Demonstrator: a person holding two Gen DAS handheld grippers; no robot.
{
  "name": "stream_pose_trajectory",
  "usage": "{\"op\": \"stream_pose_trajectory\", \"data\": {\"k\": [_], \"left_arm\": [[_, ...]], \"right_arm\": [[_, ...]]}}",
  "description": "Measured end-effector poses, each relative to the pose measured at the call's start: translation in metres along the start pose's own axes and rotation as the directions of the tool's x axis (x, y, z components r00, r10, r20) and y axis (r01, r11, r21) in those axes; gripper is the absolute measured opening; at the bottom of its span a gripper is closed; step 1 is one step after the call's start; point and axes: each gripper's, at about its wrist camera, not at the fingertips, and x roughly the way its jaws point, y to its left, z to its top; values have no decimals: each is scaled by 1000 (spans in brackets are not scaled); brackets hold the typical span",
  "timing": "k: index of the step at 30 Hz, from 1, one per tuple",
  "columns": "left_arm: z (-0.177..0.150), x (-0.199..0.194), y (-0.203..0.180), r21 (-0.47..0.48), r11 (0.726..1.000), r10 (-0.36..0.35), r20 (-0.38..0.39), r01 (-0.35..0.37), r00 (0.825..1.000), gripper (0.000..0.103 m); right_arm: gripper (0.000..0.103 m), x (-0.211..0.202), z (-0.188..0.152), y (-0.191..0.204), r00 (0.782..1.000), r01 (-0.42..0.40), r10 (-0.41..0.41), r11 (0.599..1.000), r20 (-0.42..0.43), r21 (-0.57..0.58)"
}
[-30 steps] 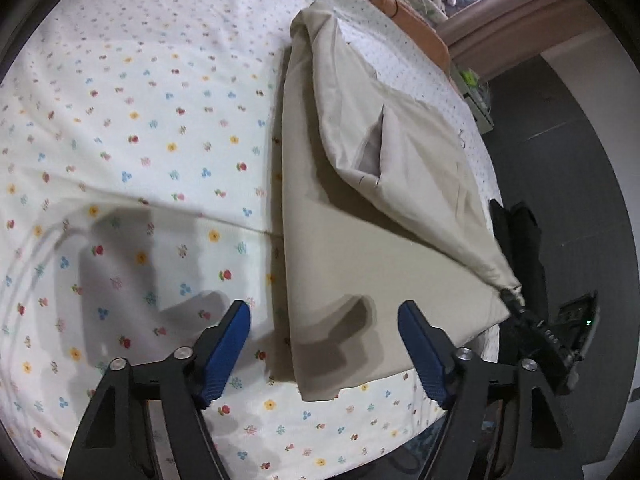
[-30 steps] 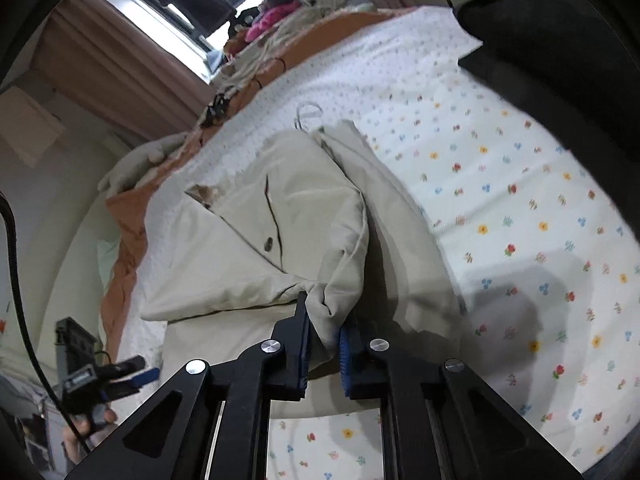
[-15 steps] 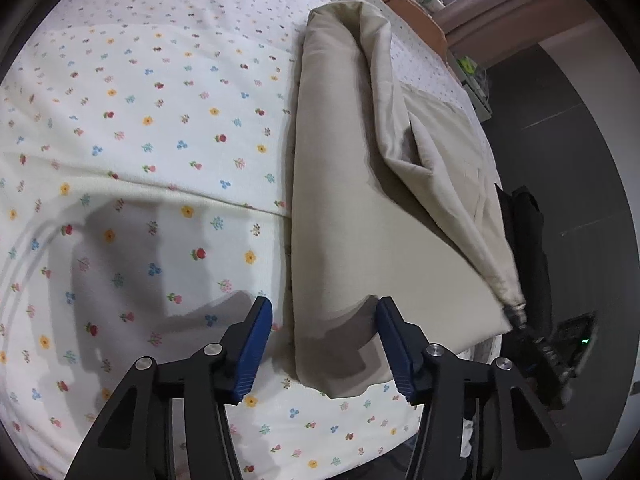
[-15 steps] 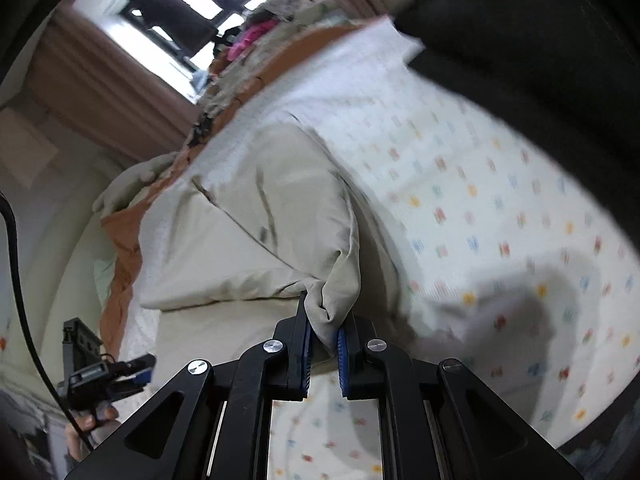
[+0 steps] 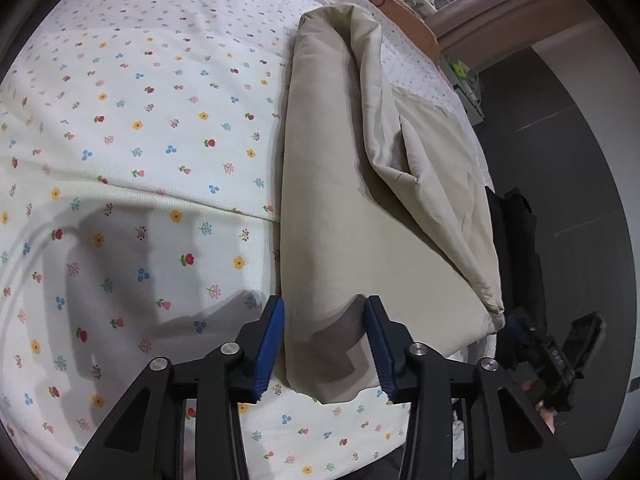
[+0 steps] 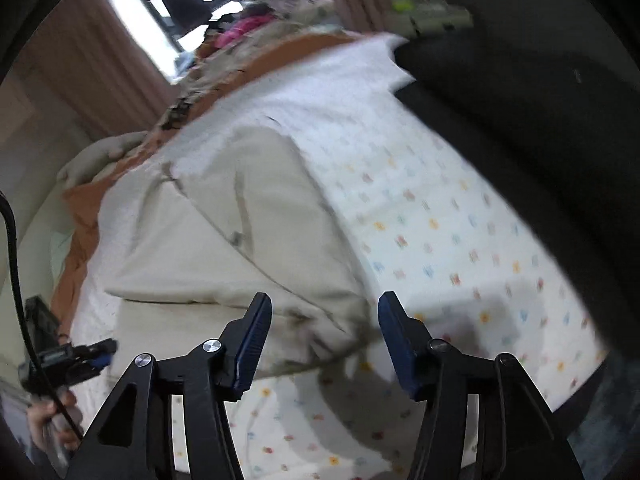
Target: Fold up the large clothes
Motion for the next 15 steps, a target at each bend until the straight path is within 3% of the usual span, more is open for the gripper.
{"op": "stream_pose_trajectory", "data": {"k": [7,15], "left_arm": [[0,-18,10,-20,999,-39,20,40,999,37],[3,-52,39,-69,997,-15,80,20,997,37]], "right_arm": [[56,9,15,62,998,-60,55,983,-33,-174],[56,54,8,150,986,-142,100,924,-133,-356]]}}
